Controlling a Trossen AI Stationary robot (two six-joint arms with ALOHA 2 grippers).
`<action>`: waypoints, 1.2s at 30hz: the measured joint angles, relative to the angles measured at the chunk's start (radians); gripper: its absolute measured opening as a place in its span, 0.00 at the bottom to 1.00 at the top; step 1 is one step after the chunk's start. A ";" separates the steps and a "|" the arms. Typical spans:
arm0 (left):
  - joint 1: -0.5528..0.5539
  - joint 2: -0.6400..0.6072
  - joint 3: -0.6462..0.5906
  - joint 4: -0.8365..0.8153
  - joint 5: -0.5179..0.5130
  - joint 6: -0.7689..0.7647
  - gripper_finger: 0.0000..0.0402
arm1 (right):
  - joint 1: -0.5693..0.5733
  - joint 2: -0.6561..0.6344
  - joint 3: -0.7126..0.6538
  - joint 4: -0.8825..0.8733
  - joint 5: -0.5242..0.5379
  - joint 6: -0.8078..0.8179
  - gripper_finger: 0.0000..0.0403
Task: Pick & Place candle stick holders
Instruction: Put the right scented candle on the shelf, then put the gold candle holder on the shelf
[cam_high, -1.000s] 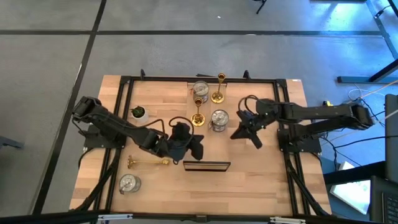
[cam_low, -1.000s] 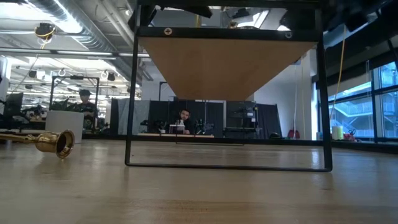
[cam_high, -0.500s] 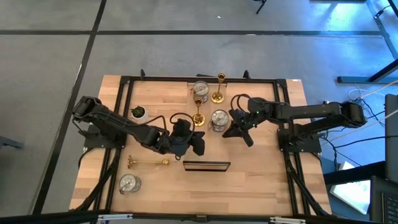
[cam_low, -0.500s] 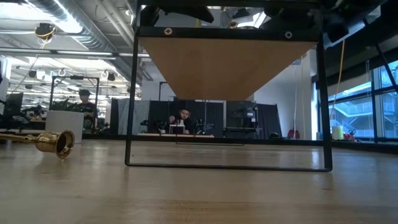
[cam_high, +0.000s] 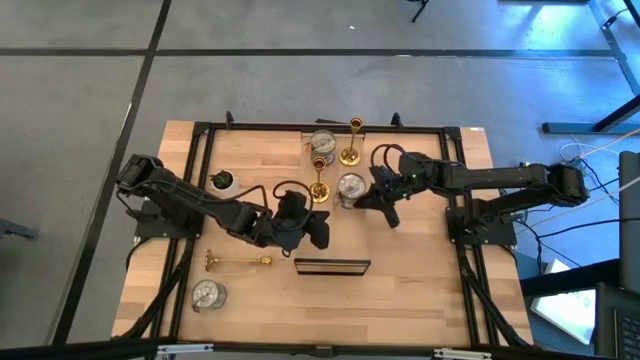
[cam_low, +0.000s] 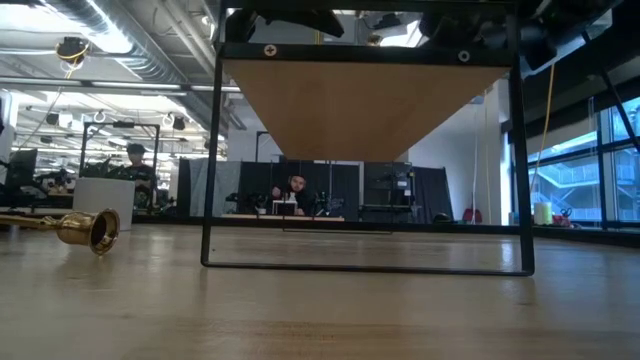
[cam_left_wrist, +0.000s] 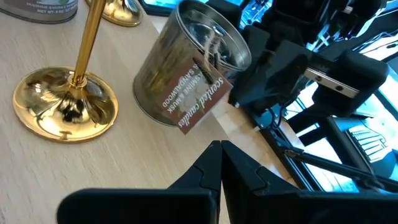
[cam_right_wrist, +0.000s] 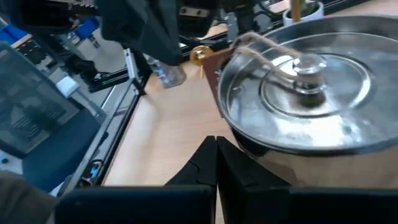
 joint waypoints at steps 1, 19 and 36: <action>0.000 0.000 0.000 0.000 0.000 0.000 0.00 | 0.000 0.000 0.000 -0.001 0.010 0.000 0.00; 0.027 0.000 0.000 0.000 0.000 0.019 0.00 | 0.000 0.000 0.001 -0.038 0.086 0.004 0.00; 0.024 -0.007 0.000 -0.152 0.047 0.000 0.00 | 0.000 -0.119 0.087 -0.411 0.113 -0.062 0.00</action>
